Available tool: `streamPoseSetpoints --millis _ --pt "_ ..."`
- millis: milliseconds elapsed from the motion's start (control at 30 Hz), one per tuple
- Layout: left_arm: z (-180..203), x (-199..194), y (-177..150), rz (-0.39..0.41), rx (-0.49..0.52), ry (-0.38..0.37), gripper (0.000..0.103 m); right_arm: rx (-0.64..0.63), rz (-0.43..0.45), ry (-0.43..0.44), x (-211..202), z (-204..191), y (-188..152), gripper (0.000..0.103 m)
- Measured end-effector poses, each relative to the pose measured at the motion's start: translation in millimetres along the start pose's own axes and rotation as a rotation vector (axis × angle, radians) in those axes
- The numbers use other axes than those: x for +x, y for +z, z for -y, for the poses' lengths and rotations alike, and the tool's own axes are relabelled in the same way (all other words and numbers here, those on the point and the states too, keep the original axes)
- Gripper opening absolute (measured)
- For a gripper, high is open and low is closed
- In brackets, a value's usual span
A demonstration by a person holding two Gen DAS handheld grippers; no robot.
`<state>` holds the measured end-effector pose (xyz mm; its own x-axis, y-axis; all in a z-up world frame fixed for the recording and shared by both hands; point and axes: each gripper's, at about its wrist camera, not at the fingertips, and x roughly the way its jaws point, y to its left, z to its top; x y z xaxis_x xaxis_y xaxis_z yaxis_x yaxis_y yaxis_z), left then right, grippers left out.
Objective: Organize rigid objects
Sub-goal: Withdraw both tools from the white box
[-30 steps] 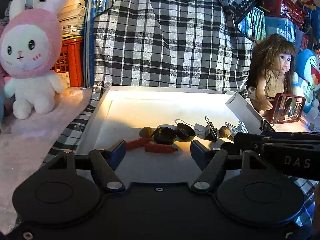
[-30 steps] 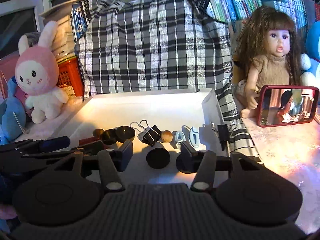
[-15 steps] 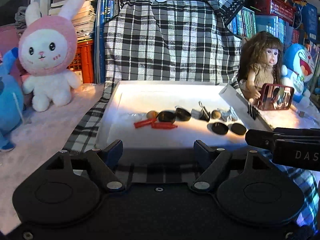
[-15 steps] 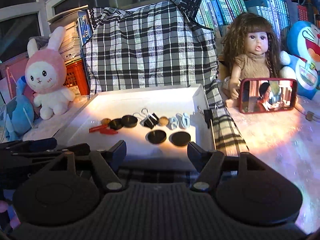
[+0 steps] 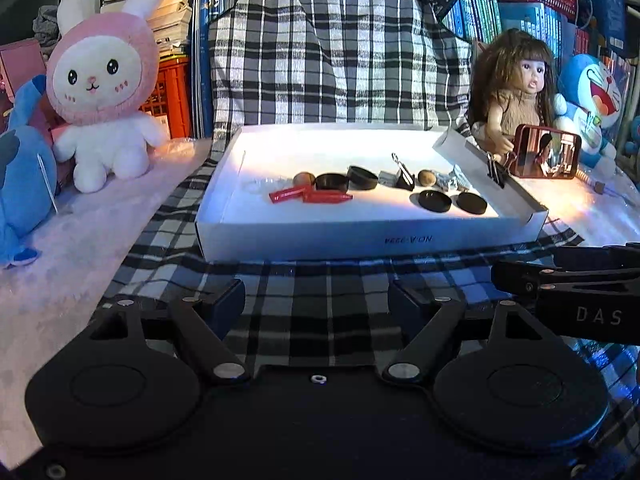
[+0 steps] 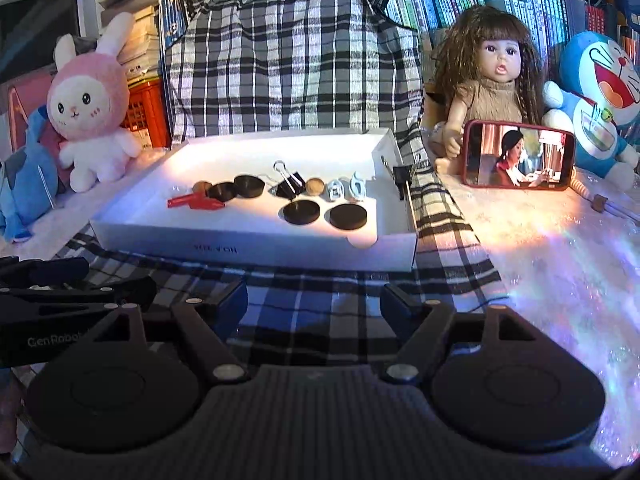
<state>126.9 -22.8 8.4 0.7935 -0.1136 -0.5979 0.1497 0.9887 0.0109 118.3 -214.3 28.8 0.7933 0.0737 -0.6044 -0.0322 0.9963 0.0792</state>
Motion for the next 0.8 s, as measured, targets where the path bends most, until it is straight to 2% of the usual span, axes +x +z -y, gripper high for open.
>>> streamPoseSetpoints --millis 367,800 --pt "-2.8 11.4 -8.7 -0.035 -0.013 0.014 0.08 -0.021 -0.043 -0.027 11.3 -4.9 -11.4 0.084" --pt "-2.9 16.0 -10.8 -0.038 -0.02 0.021 0.087 -0.043 -0.046 -0.021 13.7 -7.3 -15.1 0.093"
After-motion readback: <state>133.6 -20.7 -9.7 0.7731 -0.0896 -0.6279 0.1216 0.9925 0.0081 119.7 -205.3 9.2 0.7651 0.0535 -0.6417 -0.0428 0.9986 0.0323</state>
